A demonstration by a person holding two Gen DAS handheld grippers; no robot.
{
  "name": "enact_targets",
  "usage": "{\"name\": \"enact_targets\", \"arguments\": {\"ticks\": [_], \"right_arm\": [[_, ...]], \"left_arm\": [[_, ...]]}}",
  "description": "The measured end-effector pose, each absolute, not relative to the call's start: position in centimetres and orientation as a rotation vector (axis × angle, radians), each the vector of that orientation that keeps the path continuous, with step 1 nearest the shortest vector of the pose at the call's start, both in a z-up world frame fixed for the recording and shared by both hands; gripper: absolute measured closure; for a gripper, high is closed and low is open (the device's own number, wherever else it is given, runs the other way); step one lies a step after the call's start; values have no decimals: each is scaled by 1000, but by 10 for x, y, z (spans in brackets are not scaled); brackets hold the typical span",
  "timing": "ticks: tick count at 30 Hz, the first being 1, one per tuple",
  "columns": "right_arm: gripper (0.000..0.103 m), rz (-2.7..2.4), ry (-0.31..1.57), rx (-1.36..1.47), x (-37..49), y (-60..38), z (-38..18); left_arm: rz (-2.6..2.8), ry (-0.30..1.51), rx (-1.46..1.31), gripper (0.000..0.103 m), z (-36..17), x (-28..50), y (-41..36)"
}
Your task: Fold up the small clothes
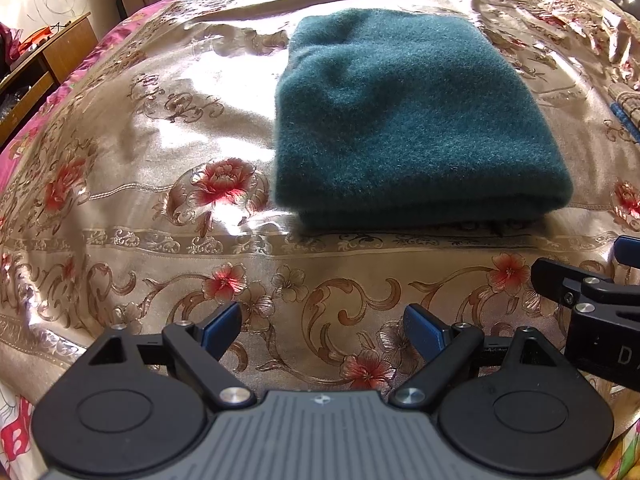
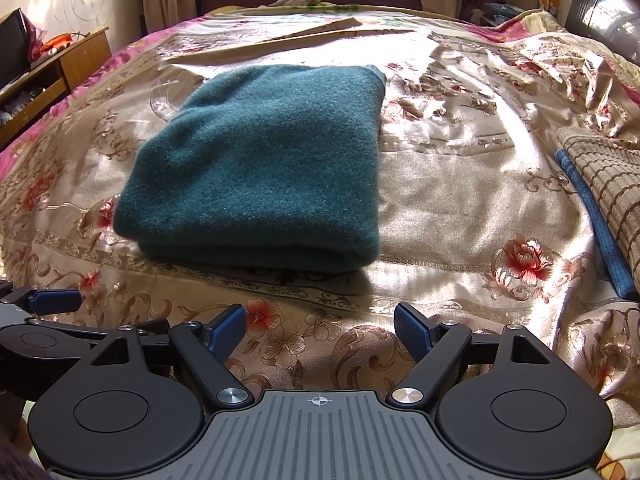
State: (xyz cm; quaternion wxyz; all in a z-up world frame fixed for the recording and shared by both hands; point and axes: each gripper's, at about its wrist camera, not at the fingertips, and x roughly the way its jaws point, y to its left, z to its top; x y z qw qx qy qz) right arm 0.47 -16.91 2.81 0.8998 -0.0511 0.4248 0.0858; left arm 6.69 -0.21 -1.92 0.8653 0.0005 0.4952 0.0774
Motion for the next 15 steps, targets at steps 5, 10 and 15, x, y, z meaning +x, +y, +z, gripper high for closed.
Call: {"name": "enact_targets", "arguments": {"ticks": [5,10,15], "right_arm": [[20,172,881,-94,4,-172,28],[20,171,890,-92,4,-174,25],[20,168,906,-93,4,-175,21]], "left_arm": [[165,1045,-5,11,-20,66,-1],[176,1044,-14,11,-19,66,1],[182,1042,-20,11,-18,66,2]]}}
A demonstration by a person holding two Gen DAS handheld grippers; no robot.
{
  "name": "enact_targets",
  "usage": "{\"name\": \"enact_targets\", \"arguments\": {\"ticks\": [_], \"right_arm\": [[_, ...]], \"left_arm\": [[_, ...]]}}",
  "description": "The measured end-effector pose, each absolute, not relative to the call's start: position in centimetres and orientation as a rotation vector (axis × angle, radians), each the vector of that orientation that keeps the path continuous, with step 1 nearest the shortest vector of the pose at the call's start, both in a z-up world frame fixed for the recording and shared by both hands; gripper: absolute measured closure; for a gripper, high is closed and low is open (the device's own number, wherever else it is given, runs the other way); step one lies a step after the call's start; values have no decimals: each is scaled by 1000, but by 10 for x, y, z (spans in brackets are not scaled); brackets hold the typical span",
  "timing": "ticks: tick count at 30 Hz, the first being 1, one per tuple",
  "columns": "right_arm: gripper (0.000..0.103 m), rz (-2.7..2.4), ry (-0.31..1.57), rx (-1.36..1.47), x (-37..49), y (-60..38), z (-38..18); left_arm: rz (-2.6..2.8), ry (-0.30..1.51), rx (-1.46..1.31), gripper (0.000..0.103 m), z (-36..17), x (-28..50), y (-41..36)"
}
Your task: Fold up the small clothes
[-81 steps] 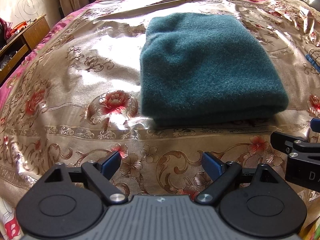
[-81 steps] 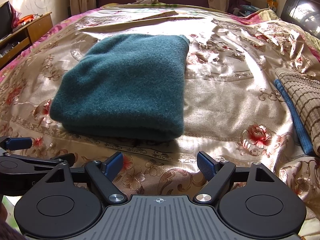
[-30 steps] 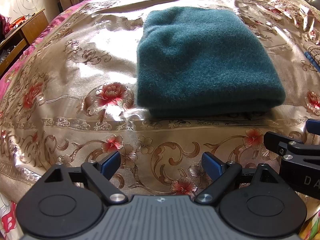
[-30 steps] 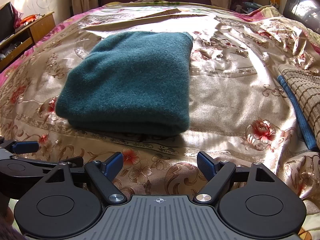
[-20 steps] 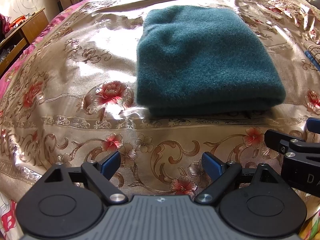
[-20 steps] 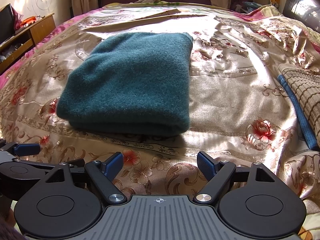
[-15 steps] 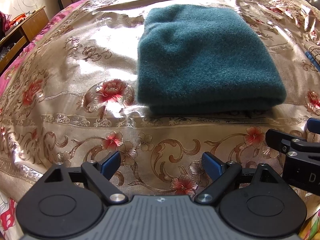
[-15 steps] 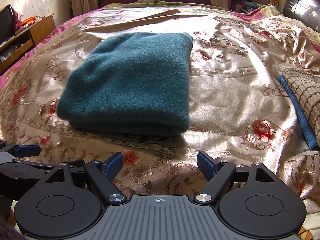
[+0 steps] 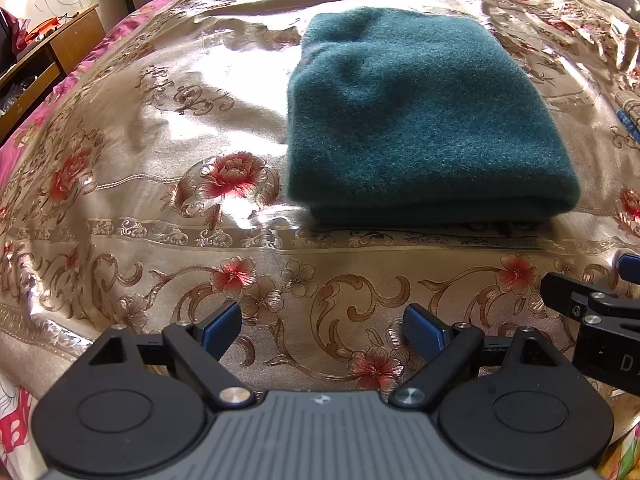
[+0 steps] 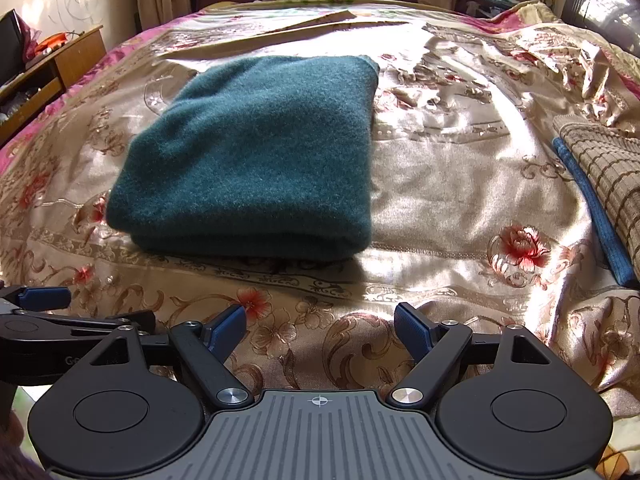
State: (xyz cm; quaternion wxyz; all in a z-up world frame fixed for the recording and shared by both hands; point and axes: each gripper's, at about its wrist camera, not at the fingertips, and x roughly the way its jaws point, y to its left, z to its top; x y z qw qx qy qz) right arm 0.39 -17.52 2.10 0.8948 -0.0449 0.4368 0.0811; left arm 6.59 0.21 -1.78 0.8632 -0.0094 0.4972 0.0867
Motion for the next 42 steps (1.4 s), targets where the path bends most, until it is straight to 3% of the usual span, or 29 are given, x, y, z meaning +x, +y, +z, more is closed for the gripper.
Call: {"name": "enact_targets", "arguments": {"ticks": [42], "right_arm": [[20,163,911,-100,-1,-175,17]], "left_arm": [[183,1008,10,11,-8,56,-7]]}}
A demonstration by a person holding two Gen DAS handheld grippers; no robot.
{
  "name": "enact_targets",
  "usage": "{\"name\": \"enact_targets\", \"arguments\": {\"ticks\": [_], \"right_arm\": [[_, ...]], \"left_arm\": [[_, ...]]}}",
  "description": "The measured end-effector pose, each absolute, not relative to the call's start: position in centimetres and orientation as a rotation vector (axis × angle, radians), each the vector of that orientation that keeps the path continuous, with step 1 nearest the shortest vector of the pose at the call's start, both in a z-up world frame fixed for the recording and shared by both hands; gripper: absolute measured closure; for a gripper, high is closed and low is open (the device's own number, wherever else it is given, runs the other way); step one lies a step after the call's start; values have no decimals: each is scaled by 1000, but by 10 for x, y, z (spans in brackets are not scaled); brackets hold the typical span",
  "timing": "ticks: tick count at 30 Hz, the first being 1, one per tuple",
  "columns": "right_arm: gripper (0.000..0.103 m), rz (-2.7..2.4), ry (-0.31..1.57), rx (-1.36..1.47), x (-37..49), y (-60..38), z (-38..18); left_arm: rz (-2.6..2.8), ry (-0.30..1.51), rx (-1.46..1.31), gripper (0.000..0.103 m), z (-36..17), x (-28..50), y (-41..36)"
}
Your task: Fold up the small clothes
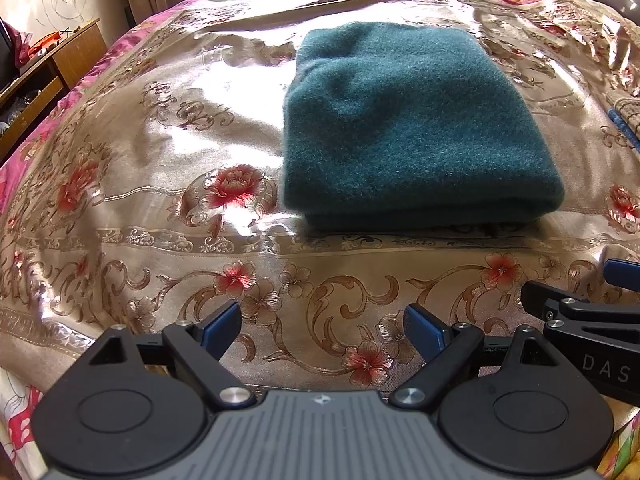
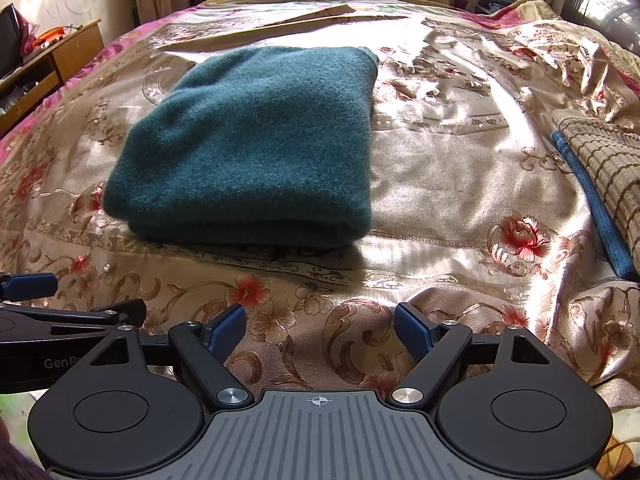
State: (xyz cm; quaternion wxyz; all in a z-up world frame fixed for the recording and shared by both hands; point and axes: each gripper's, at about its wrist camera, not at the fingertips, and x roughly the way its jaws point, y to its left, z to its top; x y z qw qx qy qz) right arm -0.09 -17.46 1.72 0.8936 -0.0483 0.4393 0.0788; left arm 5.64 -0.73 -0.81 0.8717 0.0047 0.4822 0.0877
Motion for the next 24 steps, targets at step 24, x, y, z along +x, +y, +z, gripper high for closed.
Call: {"name": "enact_targets", "arguments": {"ticks": [24], "right_arm": [[20,161,911,-104,-1,-175,17]], "left_arm": [[188,1008,15,11,-8,56,-8]]}}
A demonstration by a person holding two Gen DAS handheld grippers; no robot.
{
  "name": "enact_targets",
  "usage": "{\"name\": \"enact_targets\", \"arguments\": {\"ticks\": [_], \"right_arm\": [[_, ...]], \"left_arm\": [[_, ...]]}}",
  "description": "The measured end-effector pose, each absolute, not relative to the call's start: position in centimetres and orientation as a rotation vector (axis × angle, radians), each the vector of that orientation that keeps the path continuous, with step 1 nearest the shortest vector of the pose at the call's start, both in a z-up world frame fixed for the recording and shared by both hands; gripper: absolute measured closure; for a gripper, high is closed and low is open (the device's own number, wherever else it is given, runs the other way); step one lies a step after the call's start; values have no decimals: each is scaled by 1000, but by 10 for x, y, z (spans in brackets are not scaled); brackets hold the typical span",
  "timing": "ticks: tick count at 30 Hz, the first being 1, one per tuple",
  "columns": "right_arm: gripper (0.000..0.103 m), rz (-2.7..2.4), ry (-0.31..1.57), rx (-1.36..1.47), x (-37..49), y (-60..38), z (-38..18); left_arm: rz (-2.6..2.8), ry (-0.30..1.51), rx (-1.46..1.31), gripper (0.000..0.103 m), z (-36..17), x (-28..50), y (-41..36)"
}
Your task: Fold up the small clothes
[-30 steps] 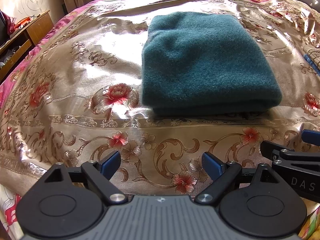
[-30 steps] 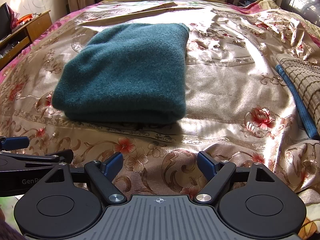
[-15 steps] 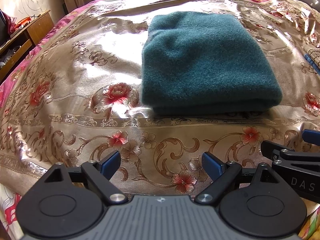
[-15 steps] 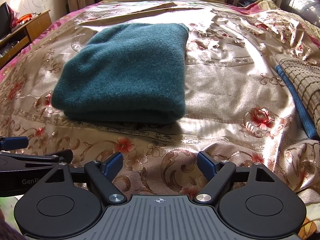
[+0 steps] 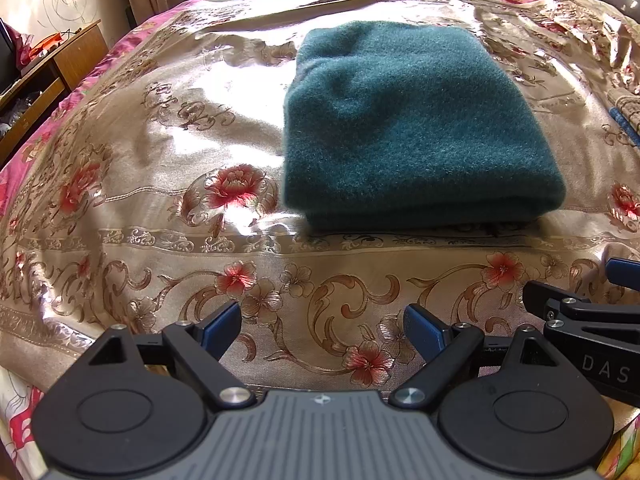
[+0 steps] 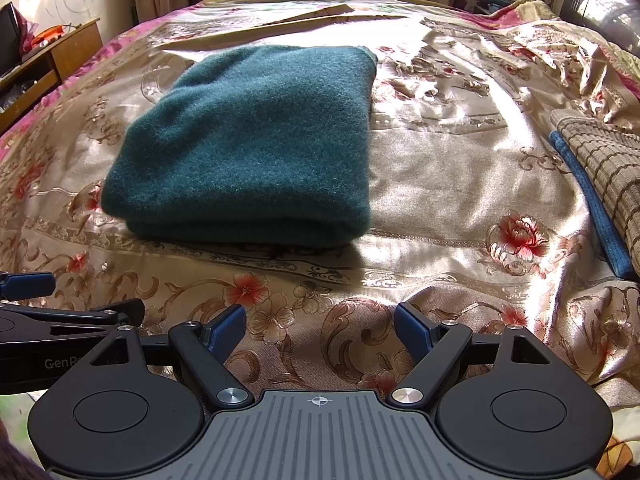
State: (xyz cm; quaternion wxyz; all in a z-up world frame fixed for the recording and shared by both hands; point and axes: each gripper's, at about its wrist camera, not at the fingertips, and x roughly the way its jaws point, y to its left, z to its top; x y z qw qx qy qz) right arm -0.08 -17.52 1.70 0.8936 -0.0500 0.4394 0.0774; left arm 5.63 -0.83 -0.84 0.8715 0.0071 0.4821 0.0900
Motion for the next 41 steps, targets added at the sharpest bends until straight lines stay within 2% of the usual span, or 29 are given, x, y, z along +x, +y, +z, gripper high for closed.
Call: {"name": "enact_targets", "arguments": {"ticks": [41], "right_arm": [[20,161,911,-103,-1,-176,18]], "left_arm": [[197,989,21,11,-7,55,-10]]}}
